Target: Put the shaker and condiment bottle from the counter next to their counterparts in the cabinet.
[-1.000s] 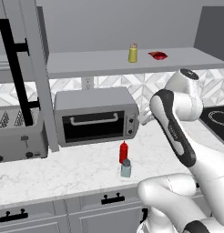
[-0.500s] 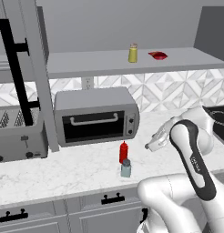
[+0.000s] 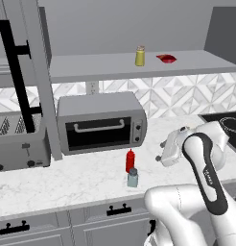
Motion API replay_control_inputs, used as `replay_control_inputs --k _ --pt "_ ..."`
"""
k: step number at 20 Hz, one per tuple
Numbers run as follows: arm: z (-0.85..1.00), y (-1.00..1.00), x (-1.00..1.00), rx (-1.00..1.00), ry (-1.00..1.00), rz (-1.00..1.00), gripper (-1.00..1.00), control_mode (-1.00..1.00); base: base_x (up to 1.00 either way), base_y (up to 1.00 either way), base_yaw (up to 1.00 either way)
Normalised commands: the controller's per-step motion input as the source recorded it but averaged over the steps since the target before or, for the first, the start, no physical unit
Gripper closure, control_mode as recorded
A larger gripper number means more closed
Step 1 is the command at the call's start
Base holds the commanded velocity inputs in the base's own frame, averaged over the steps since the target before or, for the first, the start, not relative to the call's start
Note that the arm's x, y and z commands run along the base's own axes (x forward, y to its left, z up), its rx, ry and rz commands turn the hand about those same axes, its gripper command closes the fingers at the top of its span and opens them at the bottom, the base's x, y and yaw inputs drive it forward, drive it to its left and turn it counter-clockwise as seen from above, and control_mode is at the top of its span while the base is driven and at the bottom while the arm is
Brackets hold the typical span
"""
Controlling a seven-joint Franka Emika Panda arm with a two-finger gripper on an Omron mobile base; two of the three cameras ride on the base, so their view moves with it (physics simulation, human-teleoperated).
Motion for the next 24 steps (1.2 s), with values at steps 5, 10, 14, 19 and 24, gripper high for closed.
replay_control_inputs --k 5,10,14,19,24 --pt "-0.33 0.0 0.04 -0.01 -0.07 0.1 -1.0 -1.0 0.0 0.0 0.0" --pt "-0.24 0.0 0.41 0.0 -0.12 0.07 -1.0 -1.0 0.0 0.0 0.0" --pt "-0.29 0.07 0.14 0.01 0.0 0.09 -1.0 -1.0 0.0 0.0 0.0" --pt "-0.49 0.15 0.26 0.07 0.0 0.04 -1.0 -1.0 0.0 0.0 0.0" --pt "-0.56 0.24 0.21 0.12 0.0 0.0 -1.0 -1.0 0.0 0.0 0.0"
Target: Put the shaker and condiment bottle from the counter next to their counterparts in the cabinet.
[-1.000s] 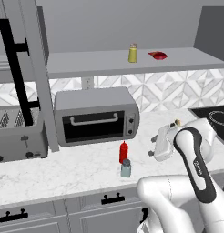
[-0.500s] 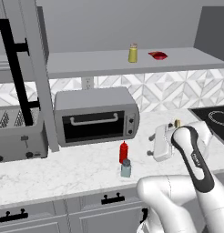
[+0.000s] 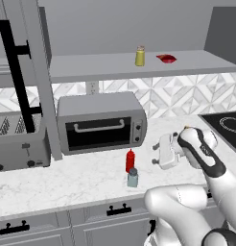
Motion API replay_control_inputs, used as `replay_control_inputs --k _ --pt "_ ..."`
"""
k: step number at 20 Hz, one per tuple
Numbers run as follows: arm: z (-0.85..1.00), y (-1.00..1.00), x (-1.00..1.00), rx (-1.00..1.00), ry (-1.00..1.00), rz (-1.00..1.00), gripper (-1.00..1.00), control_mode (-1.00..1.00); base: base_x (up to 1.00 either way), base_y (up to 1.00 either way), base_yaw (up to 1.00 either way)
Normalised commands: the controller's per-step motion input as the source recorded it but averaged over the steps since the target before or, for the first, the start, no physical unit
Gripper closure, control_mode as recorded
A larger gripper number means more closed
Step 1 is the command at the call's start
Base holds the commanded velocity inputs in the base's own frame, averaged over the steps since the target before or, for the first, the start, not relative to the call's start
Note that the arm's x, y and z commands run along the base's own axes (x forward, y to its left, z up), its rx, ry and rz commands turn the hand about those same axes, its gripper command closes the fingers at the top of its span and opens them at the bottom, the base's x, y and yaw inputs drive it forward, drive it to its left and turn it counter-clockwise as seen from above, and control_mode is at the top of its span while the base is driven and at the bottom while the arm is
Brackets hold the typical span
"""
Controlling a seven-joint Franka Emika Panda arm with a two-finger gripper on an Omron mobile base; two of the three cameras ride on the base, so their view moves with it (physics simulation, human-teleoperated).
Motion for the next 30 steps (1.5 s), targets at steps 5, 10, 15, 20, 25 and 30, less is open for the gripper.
replay_control_inputs --k 5,10,15,20,25,30 --pt "-0.59 0.38 0.06 0.07 0.01 0.0 -1.0 -1.0 0.0 0.0 0.0" --pt "-0.1 0.07 0.0 0.03 0.02 0.02 -1.0 -1.0 0.0 0.0 0.0" --pt "-0.02 0.22 0.07 0.01 0.02 0.0 -1.0 -1.0 0.0 0.0 0.0" --pt "-0.22 0.4 0.03 0.05 0.01 0.0 -1.0 -1.0 0.0 0.0 0.0" --pt "-0.21 0.3 0.0 0.09 0.0 0.0 -1.0 -1.0 0.0 0.0 0.0" --pt "-0.13 0.2 0.04 0.13 0.02 0.0 -1.0 -1.0 0.0 0.0 0.0"
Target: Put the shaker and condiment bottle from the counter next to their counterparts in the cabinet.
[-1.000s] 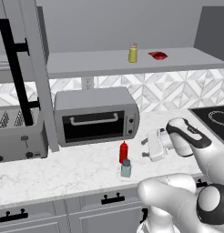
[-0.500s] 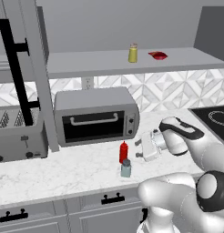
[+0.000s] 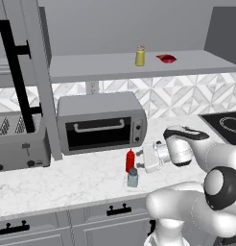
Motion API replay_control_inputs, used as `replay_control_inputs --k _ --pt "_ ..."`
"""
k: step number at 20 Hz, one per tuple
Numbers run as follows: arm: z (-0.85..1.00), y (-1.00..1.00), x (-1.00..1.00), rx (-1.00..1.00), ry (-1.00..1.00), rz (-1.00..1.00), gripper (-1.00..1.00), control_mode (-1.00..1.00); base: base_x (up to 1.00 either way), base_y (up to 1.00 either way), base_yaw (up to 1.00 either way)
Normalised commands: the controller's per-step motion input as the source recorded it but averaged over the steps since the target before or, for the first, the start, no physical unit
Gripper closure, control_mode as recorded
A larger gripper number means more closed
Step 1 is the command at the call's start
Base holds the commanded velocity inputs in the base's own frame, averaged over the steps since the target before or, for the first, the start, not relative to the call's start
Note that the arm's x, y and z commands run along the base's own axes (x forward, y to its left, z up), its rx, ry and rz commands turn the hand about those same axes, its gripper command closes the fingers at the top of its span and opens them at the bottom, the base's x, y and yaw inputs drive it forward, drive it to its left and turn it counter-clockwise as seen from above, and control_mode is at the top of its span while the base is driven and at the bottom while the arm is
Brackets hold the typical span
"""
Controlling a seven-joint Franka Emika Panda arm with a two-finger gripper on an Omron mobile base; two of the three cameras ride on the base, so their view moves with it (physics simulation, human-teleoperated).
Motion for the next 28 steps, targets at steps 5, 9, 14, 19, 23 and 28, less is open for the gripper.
replay_control_inputs --k 5,9,14,19,23,28 --pt "-0.11 0.11 0.13 0.11 0.03 0.0 -1.0 -1.0 0.0 0.0 0.0" --pt "-0.08 0.0 0.22 0.11 0.04 0.0 -1.0 -1.0 0.0 0.0 0.0" --pt "-0.15 0.06 0.23 0.1 0.05 0.0 -1.0 -1.0 0.0 0.0 0.0" --pt "-0.29 0.27 0.25 0.06 0.12 0.0 -1.0 -1.0 0.0 0.0 0.0" --pt "-0.04 0.06 0.14 0.0 0.07 -0.01 1.0 -1.0 0.0 0.0 0.0" --pt "0.7 -0.02 -0.13 -0.08 0.0 -0.13 1.0 -1.0 0.0 0.0 0.0"
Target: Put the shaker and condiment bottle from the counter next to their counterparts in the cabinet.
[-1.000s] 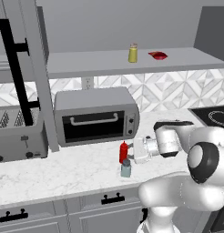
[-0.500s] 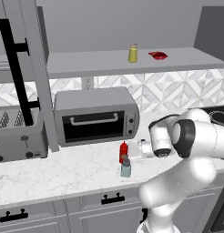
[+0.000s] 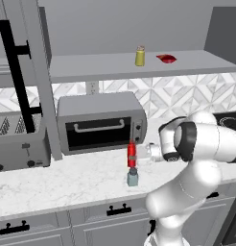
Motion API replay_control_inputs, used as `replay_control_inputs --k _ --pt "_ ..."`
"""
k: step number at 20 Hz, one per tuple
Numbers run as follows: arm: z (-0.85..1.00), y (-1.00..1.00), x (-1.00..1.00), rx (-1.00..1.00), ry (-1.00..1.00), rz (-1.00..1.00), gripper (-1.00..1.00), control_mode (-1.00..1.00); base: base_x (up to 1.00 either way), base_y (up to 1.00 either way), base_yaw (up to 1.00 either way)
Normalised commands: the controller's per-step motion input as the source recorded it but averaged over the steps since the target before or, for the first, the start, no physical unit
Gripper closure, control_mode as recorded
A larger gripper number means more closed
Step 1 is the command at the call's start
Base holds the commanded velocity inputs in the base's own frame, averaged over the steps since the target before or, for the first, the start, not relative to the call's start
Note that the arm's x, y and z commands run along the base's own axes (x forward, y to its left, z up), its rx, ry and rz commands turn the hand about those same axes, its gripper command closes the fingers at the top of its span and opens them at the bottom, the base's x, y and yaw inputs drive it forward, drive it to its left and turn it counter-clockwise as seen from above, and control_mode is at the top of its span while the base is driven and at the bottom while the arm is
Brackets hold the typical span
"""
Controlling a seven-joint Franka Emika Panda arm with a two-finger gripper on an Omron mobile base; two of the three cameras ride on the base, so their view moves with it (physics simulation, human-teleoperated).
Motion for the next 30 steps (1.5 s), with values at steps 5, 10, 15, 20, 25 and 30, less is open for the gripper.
replay_control_inputs --k 5,10,15,20,25,30 --pt "0.73 0.0 -0.31 0.0 0.07 -0.21 1.0 -1.0 0.0 0.0 0.0" --pt "0.81 -0.06 -0.33 0.0 0.05 -0.29 1.0 -1.0 0.0 0.0 0.0" --pt "0.88 -0.24 -0.33 0.0 0.09 -0.27 1.0 -1.0 0.0 0.0 0.0" --pt "0.85 -0.23 -0.35 -0.01 0.02 -0.24 1.0 -1.0 0.0 0.0 0.0" --pt "0.8 -0.15 -0.52 -0.07 -0.09 -0.19 1.0 -1.0 0.0 0.0 0.0" --pt "0.99 -0.12 -0.63 -0.08 -0.16 -0.12 1.0 -1.0 0.0 0.0 0.0"
